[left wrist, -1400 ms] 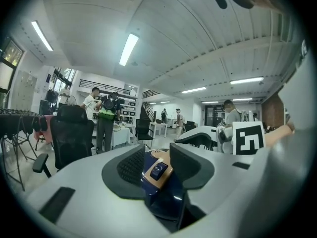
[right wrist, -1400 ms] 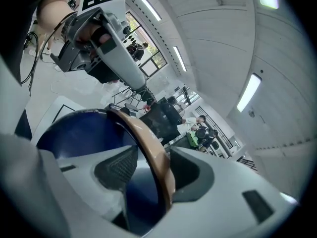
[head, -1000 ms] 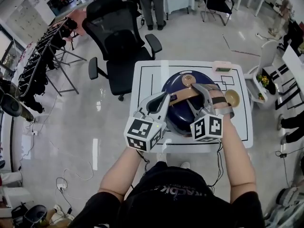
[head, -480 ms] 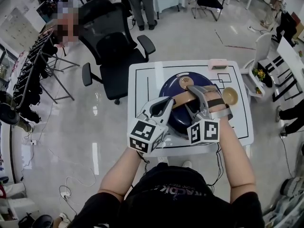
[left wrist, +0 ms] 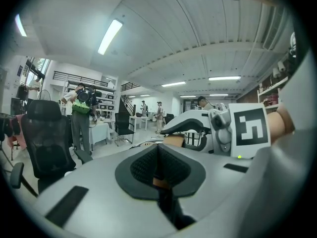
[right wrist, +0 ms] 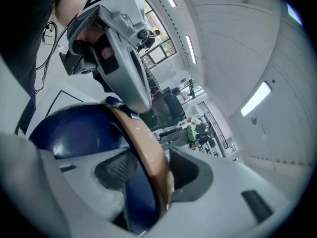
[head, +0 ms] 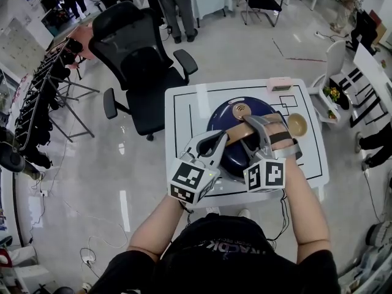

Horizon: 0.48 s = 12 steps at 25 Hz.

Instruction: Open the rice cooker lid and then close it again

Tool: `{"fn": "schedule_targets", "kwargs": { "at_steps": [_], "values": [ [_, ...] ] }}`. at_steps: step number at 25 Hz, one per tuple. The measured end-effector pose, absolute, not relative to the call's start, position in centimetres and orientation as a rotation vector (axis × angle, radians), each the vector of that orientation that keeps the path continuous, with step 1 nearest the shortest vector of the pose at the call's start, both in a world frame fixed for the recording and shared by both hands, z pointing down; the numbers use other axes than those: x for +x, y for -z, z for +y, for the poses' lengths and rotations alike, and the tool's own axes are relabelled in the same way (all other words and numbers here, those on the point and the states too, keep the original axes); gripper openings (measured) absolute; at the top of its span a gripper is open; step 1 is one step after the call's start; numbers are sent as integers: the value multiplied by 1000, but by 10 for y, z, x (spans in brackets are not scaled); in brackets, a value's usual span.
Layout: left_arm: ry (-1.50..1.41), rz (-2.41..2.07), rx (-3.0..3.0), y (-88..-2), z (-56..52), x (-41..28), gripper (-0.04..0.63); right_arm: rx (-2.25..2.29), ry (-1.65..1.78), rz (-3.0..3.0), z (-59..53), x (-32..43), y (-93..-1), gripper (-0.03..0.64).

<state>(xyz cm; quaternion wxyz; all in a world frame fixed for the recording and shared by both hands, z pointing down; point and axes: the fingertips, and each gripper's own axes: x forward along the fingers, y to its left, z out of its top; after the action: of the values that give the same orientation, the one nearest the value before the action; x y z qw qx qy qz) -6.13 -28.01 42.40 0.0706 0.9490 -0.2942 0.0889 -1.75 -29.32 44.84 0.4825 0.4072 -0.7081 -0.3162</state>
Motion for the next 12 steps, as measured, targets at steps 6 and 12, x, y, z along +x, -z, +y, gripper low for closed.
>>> {"fn": "schedule_targets", "kwargs": {
  "at_steps": [6,12],
  "values": [
    [-255,-840,2870,-424,-281,-61,3,1021,764,-1724,-294,-17,-449,199],
    [-262,-829,2868,-424,-279,-61,3,1028,740,-1721,-293,-16,-448,199]
  ]
}}
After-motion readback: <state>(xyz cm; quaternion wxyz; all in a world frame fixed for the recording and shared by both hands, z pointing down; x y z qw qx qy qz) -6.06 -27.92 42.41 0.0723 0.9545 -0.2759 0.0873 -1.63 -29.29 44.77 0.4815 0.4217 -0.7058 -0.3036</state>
